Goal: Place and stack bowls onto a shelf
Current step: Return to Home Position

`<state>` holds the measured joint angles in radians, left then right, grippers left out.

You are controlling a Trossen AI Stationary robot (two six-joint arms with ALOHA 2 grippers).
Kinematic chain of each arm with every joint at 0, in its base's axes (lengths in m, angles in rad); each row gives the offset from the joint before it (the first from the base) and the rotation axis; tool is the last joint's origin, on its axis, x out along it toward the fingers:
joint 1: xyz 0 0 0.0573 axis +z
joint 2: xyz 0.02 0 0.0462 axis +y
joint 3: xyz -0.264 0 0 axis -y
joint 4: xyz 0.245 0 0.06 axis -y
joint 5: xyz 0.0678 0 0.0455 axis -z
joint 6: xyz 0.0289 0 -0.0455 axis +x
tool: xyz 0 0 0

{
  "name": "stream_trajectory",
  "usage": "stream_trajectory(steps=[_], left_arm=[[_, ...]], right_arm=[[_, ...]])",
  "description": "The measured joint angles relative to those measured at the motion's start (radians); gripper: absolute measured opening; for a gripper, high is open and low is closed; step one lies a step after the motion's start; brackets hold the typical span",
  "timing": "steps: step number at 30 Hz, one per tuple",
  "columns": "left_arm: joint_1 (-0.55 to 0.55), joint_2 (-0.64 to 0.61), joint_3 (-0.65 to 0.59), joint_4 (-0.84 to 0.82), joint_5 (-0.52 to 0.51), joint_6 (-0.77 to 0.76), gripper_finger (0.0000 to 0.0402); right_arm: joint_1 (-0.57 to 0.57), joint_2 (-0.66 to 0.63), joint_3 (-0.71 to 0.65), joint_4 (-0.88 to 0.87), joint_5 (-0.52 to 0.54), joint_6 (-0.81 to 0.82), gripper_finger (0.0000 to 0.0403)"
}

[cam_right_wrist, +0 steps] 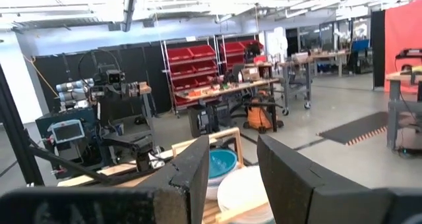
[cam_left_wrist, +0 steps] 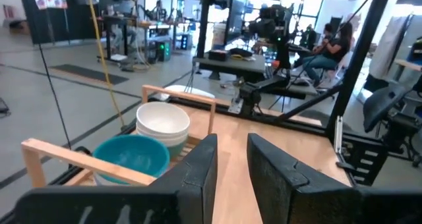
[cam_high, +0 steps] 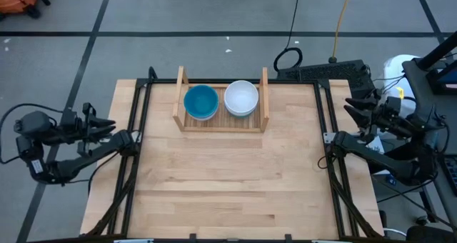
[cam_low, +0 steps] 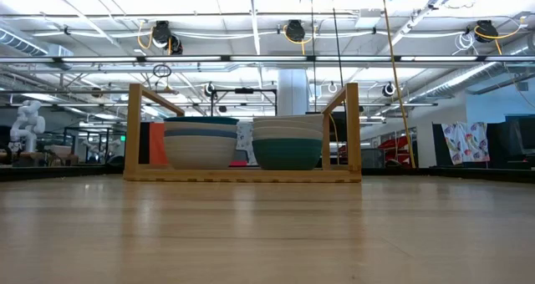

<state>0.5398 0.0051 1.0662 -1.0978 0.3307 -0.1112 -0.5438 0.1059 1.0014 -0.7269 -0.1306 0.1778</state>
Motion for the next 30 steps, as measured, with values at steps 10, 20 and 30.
stream_trajectory(steps=[10, 20, 30], left_arm=[[0.108, 0.0, -0.086, 0.106, 0.111, 0.035, 0.0088], [0.15, 0.0, -0.271, 0.305, 0.202, -0.014, 0.0088], [0.149, -0.001, -0.465, 0.593, 0.296, -0.03, 0.0088]], right_arm=[[0.0, -0.001, -0.187, 0.189, -0.008, -0.009, 0.0123], [0.0, -0.002, -0.403, 0.444, -0.06, -0.059, 0.0123], [0.0, -0.001, -0.539, 0.548, -0.087, -0.054, 0.0123]])
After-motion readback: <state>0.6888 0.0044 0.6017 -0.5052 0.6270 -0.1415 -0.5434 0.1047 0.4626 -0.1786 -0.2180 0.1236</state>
